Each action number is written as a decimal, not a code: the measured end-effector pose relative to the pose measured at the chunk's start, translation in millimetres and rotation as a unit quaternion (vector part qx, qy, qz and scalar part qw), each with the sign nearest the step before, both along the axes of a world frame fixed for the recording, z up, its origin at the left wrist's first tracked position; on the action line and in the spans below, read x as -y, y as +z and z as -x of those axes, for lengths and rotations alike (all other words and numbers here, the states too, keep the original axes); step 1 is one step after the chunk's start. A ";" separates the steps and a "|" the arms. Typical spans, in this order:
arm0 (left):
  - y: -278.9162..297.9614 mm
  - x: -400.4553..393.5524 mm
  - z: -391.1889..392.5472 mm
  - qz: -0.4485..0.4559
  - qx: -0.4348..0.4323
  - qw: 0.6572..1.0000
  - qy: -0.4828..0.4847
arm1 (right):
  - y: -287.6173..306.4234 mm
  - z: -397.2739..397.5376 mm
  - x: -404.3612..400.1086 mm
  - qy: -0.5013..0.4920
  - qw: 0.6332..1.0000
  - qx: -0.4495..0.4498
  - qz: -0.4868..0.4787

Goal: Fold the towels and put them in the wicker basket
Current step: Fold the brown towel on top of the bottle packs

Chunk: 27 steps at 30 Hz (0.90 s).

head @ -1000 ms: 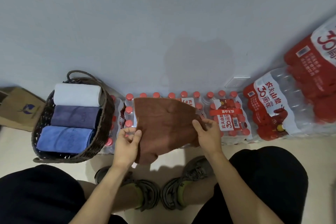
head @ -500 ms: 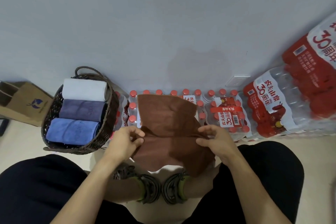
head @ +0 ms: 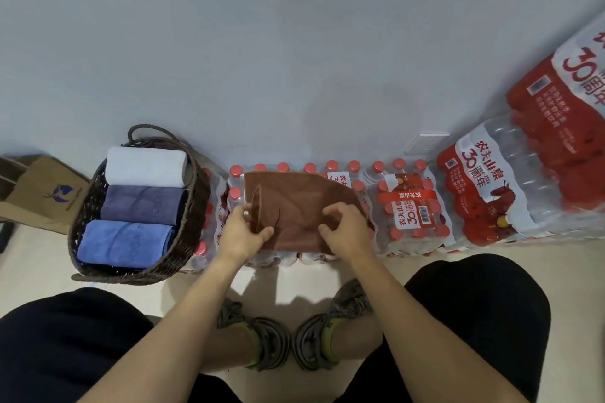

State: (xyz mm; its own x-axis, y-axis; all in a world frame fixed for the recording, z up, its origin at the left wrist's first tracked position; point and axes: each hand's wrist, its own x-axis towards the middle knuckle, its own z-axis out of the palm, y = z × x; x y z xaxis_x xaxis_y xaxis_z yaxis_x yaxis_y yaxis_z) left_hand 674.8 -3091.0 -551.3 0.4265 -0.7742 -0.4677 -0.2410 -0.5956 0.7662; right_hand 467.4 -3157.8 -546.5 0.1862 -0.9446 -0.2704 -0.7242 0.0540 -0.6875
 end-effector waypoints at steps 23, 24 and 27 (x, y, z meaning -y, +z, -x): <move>-15.6 -25.8 -1.3 0.053 0.071 0.996 0.000 | -32.0 1.3 -5.6 0.101 0.994 -0.044 0.015; -15.1 -26.8 1.7 0.053 0.068 0.996 -0.035 | -27.4 2.2 -5.6 0.103 0.994 -0.033 0.023; -18.4 -29.8 18.6 0.077 0.104 0.979 -0.157 | -16.9 3.3 -6.7 0.126 0.991 -0.017 0.036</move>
